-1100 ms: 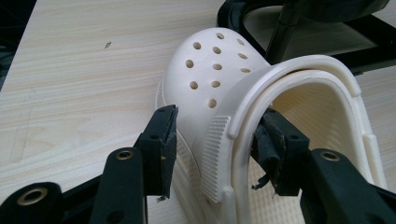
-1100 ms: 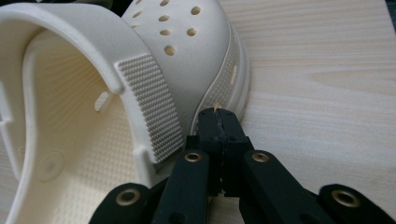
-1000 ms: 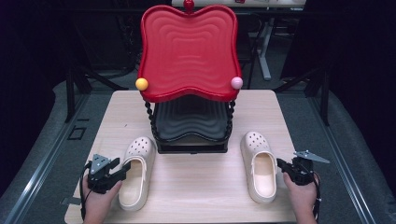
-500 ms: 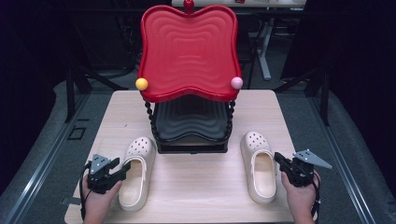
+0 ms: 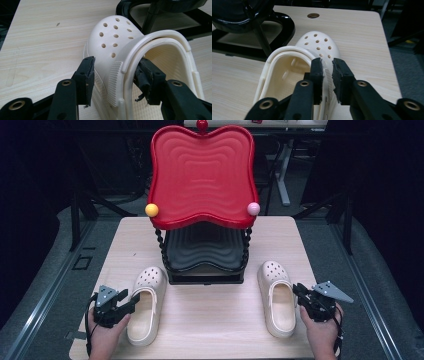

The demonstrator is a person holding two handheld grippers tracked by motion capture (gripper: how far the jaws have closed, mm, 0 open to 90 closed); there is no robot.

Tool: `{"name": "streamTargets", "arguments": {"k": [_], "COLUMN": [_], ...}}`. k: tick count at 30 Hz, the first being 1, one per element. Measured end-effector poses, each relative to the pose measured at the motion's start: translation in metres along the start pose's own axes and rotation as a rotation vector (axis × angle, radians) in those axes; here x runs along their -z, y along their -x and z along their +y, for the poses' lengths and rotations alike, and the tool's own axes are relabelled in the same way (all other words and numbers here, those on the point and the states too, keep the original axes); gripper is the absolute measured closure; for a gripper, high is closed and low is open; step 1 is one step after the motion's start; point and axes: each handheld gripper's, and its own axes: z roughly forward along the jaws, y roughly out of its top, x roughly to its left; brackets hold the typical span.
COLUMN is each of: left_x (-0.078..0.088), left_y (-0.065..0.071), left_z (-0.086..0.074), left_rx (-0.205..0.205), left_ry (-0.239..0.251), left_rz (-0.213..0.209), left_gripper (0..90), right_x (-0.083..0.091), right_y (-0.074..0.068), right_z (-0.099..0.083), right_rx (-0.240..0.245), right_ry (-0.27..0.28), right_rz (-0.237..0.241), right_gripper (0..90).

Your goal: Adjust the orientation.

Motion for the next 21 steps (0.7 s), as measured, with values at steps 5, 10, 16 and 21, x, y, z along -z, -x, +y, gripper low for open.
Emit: {"name": "streamTargets", "arguments": {"k": [5, 10, 16, 21], "left_x": [0.001, 0.001, 0.000, -0.001], "left_y": [0.001, 0.001, 0.002, 0.003], "left_z": [0.000, 0.000, 0.000, 0.000], "left_rx": [-0.001, -0.001, -0.002, -0.004], "left_ry": [0.006, 0.007, 0.006, 0.009], "left_rz": [-0.002, -0.005, -0.007, -0.009], "left_gripper": [50.8, 50.9, 50.8, 50.9], "right_x": [-0.005, -0.012, -0.015, -0.016], "right_y": [-0.008, -0.011, -0.011, -0.012], "right_z": [-0.003, -0.007, -0.008, -0.006], "right_rx": [0.060, 0.084, 0.079, 0.060], "right_ry": [-0.051, -0.101, -0.137, -0.143], "right_rz": [-0.014, -0.040, -0.065, -0.062], "right_gripper": [68.5, 68.8, 72.0, 73.9]}}
